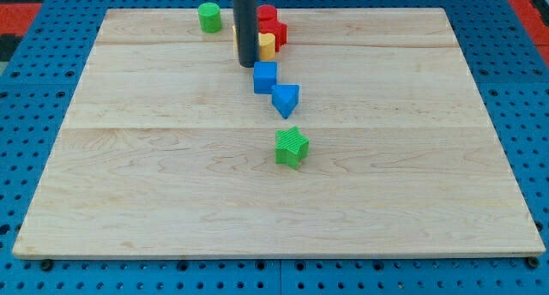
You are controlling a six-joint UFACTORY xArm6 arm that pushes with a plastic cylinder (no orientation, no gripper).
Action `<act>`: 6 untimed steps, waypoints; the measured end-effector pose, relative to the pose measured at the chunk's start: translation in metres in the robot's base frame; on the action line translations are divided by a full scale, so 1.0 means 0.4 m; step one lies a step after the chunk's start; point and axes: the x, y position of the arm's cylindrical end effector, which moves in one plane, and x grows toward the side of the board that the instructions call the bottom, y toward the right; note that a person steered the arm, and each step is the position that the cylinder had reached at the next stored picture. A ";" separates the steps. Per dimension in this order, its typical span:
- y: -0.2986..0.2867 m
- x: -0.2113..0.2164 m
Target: Push blue cube into the blue triangle
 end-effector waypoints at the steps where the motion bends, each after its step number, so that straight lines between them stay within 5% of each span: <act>1: 0.029 0.003; 6: 0.031 0.082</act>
